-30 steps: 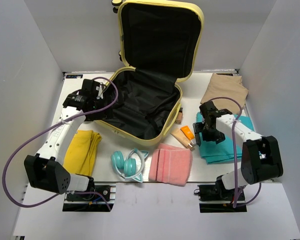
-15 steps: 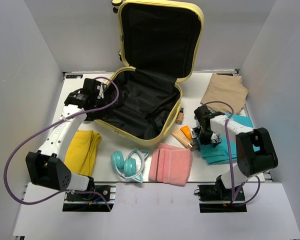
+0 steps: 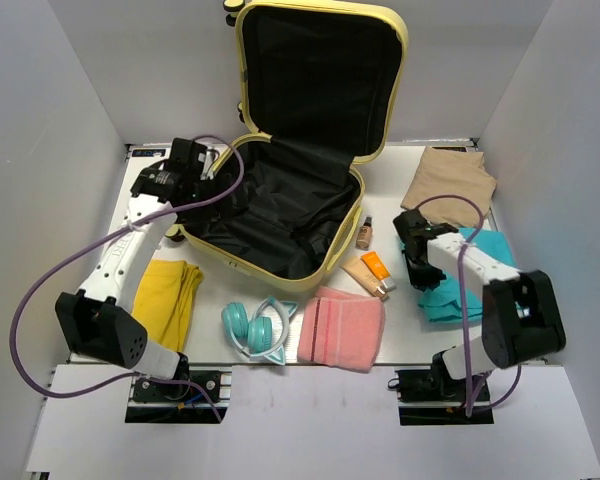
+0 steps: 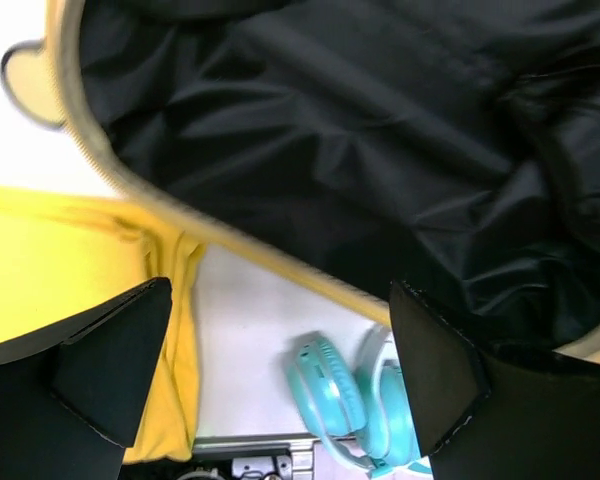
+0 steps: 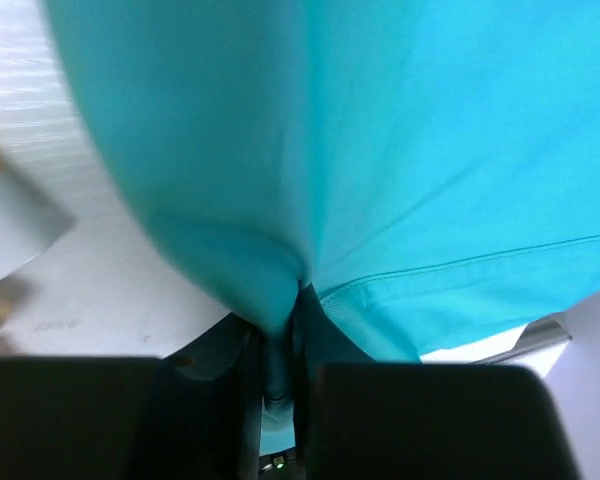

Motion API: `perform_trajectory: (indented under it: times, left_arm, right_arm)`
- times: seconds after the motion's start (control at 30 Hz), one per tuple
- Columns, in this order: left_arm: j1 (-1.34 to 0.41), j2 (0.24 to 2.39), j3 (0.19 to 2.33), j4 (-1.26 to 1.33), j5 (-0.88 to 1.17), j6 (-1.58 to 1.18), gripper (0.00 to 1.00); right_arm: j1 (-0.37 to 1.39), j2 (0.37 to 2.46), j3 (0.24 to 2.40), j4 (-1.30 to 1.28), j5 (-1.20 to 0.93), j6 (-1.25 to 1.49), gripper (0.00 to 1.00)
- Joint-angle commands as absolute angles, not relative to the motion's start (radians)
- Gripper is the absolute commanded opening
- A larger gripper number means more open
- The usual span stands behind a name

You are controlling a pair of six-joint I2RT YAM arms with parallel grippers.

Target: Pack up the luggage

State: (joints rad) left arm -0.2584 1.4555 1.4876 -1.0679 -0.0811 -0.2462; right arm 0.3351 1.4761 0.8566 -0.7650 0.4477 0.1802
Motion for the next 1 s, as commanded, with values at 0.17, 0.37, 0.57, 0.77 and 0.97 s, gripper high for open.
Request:
perform_trajectory:
  times: [0.17, 0.37, 0.57, 0.77, 0.97]
  left_arm:
    - [-0.402, 1.558, 1.68, -1.066, -0.008, -0.244, 1.0]
    - [-0.472, 1.615, 1.764, -1.033, 0.057, -0.32, 1.0]
    - [-0.538, 1.719, 1.83, -0.928, 0.21, -0.449, 1.0]
    - [-0.647, 1.874, 2.051, -0.937, 0.213, -0.489, 1.0]
    - [-0.693, 2.005, 2.118, -0.881, 0.21, -0.592, 1.0]
  right_arm:
    - [0.333, 1.318, 1.081, -0.768, 0.215, 0.127, 0.0]
    - [0.333, 1.273, 1.124, -0.713, 0.069, 0.088, 0.0]
    - [0.339, 1.198, 1.071, -0.583, -0.145, 0.009, 0.0]
    - [0.35, 1.186, 1.078, -0.509, -0.34, -0.066, 0.0]
    - [0.368, 1.177, 1.035, -0.489, -0.399, -0.13, 0.0]
